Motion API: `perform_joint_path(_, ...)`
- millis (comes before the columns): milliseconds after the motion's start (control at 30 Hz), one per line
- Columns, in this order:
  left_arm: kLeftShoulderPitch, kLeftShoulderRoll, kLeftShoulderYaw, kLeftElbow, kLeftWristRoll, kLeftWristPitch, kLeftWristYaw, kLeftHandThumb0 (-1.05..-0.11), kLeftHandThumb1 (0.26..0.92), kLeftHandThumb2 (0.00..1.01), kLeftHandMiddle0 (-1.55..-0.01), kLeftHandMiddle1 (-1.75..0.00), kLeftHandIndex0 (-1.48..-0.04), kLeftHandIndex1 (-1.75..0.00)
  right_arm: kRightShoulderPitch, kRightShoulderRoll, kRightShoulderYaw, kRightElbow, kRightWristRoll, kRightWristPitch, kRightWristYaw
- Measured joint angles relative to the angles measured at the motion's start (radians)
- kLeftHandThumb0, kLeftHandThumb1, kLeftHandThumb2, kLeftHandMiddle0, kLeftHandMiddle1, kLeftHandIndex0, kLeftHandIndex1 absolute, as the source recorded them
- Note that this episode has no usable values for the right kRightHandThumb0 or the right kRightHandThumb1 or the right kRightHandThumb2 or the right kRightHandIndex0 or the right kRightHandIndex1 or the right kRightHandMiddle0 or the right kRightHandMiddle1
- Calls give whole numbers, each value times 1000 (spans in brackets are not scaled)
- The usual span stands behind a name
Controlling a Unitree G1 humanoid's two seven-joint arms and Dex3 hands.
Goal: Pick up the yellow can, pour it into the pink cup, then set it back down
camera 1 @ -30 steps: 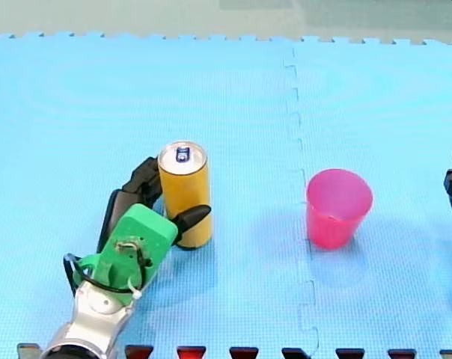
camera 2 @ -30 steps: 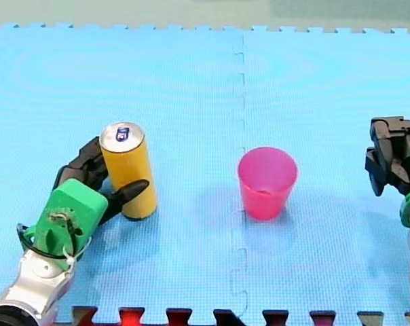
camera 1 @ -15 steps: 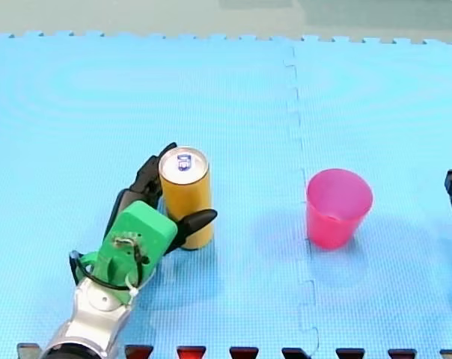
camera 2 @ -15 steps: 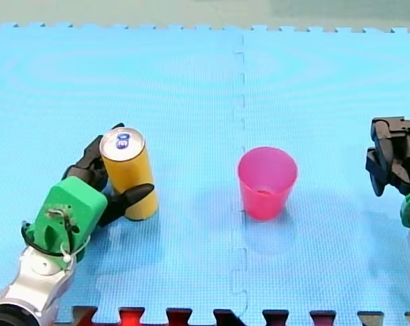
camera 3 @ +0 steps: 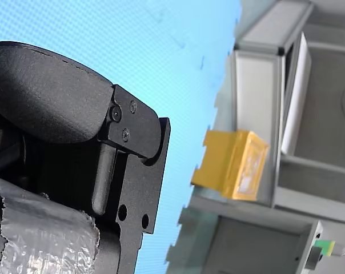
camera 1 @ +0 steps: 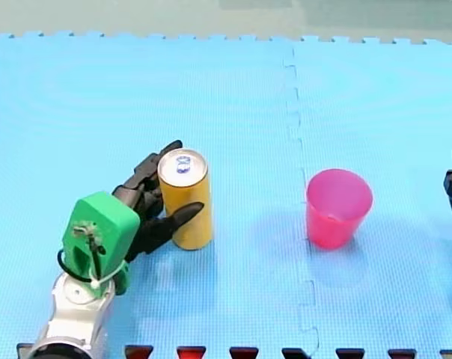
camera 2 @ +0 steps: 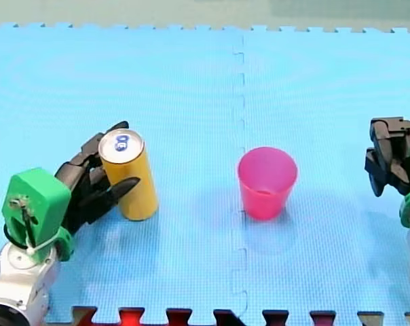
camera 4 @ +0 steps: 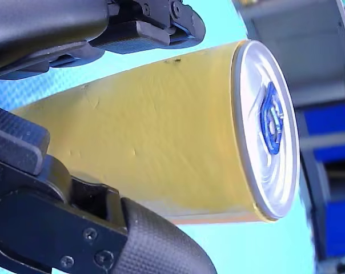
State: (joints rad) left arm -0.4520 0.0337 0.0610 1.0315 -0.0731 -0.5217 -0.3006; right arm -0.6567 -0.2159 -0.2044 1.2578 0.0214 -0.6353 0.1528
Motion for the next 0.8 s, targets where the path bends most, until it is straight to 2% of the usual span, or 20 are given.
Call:
perform_joint_path(133, 48, 40, 36, -72, -69, 6, -120, -1048, 898, 24, -210, -5, -210, -1, -1, -1, -1, 0, 1, 3, 1)
perform_joint_path(267, 88, 64, 45, -111, -71, -30, -144, -1048, 899, 19, -213, -6, -216, -4, -4, -1, -1, 0, 1, 4, 2)
perform_joint_path(500, 132, 76, 52, -133, -72, -59, -174, -1048, 873, 1, -220, -8, -230, -8, -4, -1, -1, 0, -1, 6, -1)
perform_joint_path(800, 147, 80, 58, -143, -72, -60, -168, -1048, 844, 0, -234, -12, -236, -7, -8, 0, 3, 2, -8, 13, -9)
